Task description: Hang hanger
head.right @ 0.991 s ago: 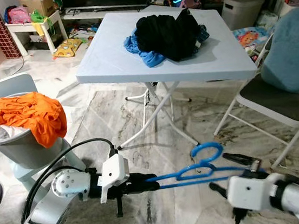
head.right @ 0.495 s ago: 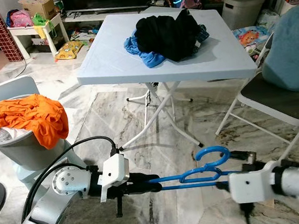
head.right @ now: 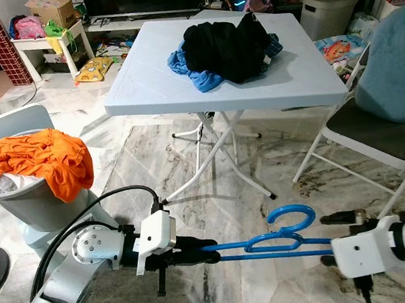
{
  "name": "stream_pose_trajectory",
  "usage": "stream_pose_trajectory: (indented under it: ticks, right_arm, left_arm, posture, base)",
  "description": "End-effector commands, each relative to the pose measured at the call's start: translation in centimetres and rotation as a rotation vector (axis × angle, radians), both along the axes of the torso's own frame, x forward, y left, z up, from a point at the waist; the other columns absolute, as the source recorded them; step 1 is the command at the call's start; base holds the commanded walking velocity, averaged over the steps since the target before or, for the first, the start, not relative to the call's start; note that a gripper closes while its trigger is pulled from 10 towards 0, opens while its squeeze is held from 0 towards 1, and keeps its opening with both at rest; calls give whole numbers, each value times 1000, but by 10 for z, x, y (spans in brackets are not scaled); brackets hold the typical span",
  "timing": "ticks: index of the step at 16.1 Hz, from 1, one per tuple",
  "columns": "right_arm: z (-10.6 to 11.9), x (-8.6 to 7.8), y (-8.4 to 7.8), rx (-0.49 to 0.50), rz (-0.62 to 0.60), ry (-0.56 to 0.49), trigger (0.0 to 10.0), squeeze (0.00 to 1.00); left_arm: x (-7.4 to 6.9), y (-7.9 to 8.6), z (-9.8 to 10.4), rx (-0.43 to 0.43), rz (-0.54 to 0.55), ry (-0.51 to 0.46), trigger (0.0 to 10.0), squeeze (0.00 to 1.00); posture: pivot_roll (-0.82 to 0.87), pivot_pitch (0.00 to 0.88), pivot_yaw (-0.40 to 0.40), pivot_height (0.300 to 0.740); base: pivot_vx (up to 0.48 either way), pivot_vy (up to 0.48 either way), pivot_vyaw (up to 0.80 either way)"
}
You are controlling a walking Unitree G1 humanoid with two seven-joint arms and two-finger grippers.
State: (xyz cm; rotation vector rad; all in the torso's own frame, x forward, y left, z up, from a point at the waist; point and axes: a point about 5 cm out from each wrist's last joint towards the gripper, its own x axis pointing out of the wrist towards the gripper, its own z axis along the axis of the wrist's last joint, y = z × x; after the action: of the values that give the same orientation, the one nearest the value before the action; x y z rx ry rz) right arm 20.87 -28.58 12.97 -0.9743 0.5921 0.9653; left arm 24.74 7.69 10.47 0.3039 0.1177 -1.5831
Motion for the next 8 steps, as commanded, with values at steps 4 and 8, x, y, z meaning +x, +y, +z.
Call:
stream_pose_trajectory:
  ticks: [4,8]
  right_arm:
    - [0,-2,-6,-25,14,54,0,0]
    - [2,-4,-13,-45,14,77,0,0]
  left_arm:
    - [1,-2,3,15,-31,-23,10000,0]
    - [1,-2,2,21,-39,-22,10000,0]
  posture:
    - [-17,0,-21,740]
    - [-18,0,-21,740]
  base:
    - [0,0,0]
    - [0,0,0]
